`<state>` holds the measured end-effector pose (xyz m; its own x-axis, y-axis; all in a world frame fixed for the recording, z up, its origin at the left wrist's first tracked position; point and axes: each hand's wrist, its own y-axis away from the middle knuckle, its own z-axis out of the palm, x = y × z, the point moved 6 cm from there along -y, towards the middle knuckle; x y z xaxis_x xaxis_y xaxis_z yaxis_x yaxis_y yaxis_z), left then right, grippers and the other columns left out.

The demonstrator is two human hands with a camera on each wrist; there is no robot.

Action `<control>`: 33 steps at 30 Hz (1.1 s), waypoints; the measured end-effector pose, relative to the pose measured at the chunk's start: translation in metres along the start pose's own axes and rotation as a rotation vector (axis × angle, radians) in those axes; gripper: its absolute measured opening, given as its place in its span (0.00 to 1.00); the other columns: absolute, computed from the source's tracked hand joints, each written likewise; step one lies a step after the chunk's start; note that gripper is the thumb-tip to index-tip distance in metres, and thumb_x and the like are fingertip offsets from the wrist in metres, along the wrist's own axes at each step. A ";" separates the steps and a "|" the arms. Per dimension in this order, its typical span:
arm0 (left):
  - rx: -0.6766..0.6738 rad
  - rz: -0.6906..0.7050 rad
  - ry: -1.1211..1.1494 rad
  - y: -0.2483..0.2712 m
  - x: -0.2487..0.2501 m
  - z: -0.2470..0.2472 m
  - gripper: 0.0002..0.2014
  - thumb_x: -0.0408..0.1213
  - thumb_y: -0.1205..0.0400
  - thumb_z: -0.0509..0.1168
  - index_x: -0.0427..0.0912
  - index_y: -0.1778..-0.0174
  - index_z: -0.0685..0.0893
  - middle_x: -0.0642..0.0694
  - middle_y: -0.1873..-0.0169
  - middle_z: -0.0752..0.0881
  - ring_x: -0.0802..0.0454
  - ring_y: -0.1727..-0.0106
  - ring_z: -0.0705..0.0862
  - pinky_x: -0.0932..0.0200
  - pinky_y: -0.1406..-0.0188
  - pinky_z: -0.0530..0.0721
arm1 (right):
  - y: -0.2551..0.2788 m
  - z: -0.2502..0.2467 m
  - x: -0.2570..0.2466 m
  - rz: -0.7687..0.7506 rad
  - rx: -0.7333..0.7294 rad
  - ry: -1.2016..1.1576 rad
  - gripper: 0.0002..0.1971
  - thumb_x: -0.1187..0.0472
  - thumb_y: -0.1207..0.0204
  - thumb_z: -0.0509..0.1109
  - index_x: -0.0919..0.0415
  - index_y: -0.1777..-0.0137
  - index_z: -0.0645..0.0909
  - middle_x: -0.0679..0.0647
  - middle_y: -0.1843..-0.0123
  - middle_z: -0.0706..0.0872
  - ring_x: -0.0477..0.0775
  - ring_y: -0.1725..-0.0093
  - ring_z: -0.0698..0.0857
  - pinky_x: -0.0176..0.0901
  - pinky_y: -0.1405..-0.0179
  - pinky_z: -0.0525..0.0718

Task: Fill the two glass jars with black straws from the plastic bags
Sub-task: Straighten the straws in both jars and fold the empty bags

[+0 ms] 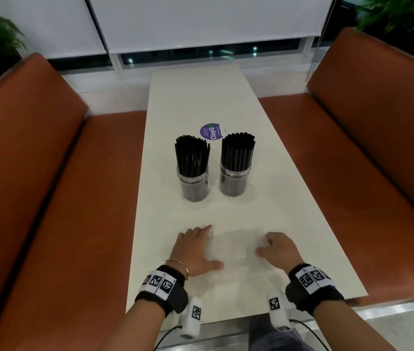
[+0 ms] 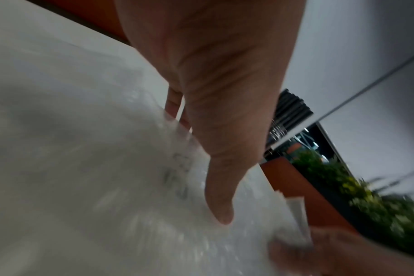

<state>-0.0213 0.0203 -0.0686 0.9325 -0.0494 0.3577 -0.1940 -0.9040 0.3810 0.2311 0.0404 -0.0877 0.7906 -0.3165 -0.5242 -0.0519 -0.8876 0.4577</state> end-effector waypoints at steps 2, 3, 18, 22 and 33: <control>-0.085 -0.015 -0.008 -0.005 0.009 0.006 0.49 0.67 0.32 0.76 0.53 0.16 0.69 0.51 0.30 0.83 0.44 0.27 0.79 0.47 0.25 0.72 | 0.006 -0.011 -0.012 -0.126 -0.013 -0.043 0.19 0.56 0.26 0.81 0.56 0.66 0.71 0.49 0.67 0.77 0.54 0.63 0.77 0.46 0.63 0.71; -0.108 -0.017 0.051 -0.006 0.012 0.007 0.38 0.64 0.31 0.79 0.53 0.27 0.79 0.52 0.40 0.86 0.45 0.34 0.84 0.53 0.34 0.76 | 0.009 -0.019 -0.019 -0.189 -0.032 -0.089 0.18 0.57 0.26 0.82 0.56 0.66 0.73 0.47 0.67 0.78 0.52 0.64 0.77 0.45 0.63 0.72; -0.008 -0.003 1.403 0.058 0.033 -0.021 0.25 0.32 0.26 0.84 0.33 0.34 0.89 0.30 0.39 0.92 0.24 0.34 0.88 0.26 0.33 0.83 | 0.110 -0.042 -0.072 -0.269 -0.428 -0.716 0.25 0.66 0.23 0.82 0.54 0.26 0.83 0.59 0.35 0.93 0.65 0.45 0.95 0.55 0.56 0.94; -0.037 -0.005 1.418 0.078 0.032 -0.029 0.20 0.29 0.22 0.80 0.30 0.35 0.87 0.26 0.41 0.92 0.35 0.44 0.94 0.41 0.53 0.88 | 0.116 -0.040 -0.067 -0.284 -0.277 -0.785 0.09 0.71 0.18 0.75 0.65 0.41 0.93 0.63 0.44 0.96 0.69 0.51 0.95 0.61 0.55 0.91; -0.099 -0.076 1.722 0.101 0.021 -0.019 0.18 0.16 0.18 0.58 0.32 0.52 0.95 0.36 0.27 0.87 0.36 0.31 0.86 0.35 0.26 0.77 | 0.129 -0.039 -0.063 -0.325 -0.232 -0.677 0.26 0.90 0.28 0.54 0.73 0.64 0.93 0.49 0.38 0.95 0.60 0.40 0.93 0.67 0.45 0.94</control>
<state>-0.0270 -0.0638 -0.0060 -0.4191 0.5234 0.7419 -0.2464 -0.8520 0.4619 0.1986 -0.0414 0.0320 0.1966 -0.2541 -0.9470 0.3060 -0.9017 0.3054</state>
